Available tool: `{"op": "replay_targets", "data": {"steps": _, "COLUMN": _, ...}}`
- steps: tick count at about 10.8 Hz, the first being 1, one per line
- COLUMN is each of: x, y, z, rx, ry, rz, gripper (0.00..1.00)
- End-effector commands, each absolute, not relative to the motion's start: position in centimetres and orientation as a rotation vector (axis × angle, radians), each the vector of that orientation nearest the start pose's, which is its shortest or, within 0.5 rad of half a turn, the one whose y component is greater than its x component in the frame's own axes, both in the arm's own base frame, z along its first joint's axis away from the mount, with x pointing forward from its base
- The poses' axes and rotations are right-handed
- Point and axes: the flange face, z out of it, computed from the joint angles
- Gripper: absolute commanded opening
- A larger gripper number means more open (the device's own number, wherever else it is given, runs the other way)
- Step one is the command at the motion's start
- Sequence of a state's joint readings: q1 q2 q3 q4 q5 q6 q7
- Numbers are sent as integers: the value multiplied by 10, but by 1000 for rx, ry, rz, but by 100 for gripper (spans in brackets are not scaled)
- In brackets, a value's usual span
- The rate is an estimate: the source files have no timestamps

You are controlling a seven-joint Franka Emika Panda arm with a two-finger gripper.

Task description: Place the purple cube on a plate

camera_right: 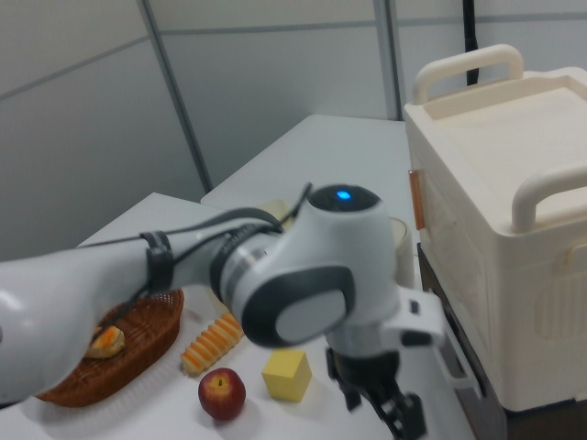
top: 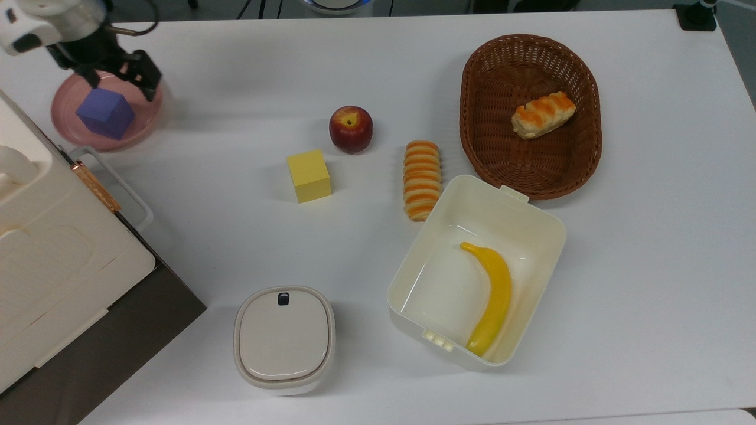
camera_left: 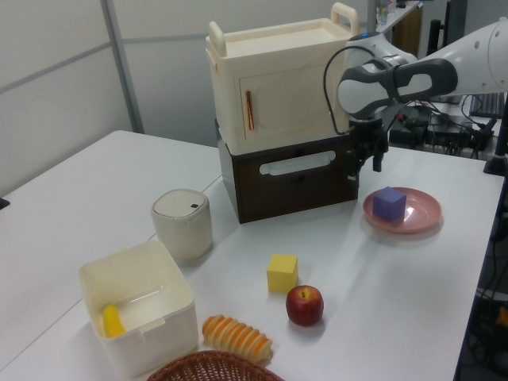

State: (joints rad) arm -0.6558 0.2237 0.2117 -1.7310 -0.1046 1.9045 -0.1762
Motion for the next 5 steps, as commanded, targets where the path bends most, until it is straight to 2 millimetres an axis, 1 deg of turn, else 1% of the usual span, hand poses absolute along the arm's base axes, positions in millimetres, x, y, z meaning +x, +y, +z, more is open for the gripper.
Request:
{"op": "replay_targets", "data": {"steps": 1, "x": 580, "y": -209, "z": 475, "rx": -3135, "ry": 470, "rz": 46, "gripper": 100}}
{"op": "replay_targets", "data": {"steps": 2, "x": 591, "y": -186, "z": 495, "rx": -3141, "ry": 453, "rz": 18, "gripper": 100}}
{"op": "replay_targets", "data": {"steps": 3, "x": 600, "y": -159, "z": 516, "rx": -3155, "ry": 400, "rz": 3, "gripper": 100}}
{"op": "replay_targets", "data": {"steps": 4, "x": 604, "y": -132, "z": 545, "rx": -3172, "ry": 339, "rz": -42, "gripper": 100}}
{"op": "replay_targets", "data": {"steps": 5, "x": 606, "y": -100, "z": 561, "rx": -3185, "ry": 264, "rz": -54, "gripper": 100}}
